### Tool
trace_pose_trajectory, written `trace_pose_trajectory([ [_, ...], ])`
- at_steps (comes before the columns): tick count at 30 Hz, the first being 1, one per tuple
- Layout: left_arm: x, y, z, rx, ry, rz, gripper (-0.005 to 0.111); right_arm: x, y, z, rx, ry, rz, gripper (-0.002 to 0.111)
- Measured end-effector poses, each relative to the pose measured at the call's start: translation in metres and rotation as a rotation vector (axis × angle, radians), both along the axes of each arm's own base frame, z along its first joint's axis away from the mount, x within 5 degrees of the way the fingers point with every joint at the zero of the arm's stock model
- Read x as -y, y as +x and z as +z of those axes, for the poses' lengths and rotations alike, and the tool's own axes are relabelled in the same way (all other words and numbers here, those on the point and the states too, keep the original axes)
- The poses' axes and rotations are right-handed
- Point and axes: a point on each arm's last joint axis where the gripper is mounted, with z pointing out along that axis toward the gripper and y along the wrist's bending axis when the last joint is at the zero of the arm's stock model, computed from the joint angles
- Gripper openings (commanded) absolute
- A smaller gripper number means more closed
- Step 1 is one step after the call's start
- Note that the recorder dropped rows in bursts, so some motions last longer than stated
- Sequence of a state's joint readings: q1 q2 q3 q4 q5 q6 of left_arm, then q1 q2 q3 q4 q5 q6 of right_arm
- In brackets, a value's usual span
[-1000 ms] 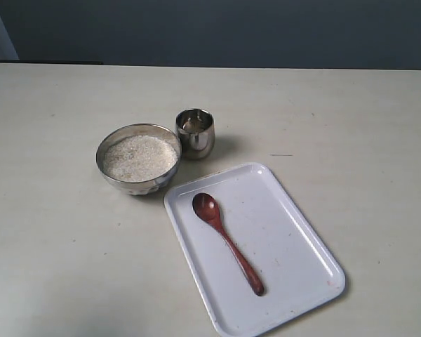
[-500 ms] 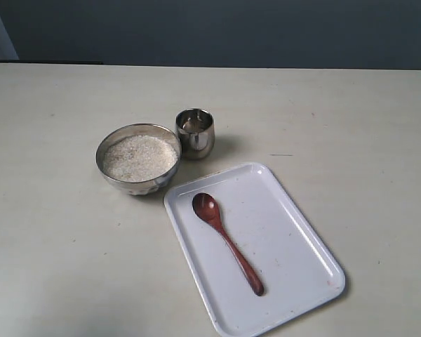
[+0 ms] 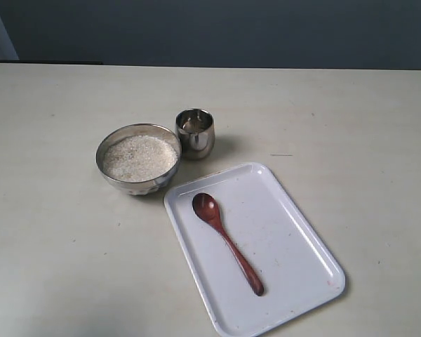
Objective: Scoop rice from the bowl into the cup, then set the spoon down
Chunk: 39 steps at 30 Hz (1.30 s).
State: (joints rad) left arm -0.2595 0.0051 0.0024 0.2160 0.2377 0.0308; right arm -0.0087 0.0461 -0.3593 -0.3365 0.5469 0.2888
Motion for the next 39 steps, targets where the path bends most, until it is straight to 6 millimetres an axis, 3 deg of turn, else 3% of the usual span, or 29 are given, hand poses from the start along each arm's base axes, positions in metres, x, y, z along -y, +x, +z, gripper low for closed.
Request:
trace_pose_trajectory([
  [8, 0.000, 0.000, 0.000, 0.000, 0.000, 0.000, 0.001, -0.004, 0.002, -0.002, 0.181, 0.005, -0.022, 0.000],
  [16, 0.000, 0.000, 0.000, 0.000, 0.000, 0.000, 0.001, -0.005, 0.015, -0.043, 0.070, 0.096, -0.006, 0.000],
  [28, 0.000, 0.000, 0.000, 0.000, 0.000, 0.000, 0.001, -0.007, 0.023, -0.088, -0.038, 0.192, 0.004, 0.000],
  [39, 0.000, 0.000, 0.000, 0.000, 0.000, 0.000, 0.001, -0.009, 0.023, -0.095, -0.090, 0.103, 0.044, 0.000],
])
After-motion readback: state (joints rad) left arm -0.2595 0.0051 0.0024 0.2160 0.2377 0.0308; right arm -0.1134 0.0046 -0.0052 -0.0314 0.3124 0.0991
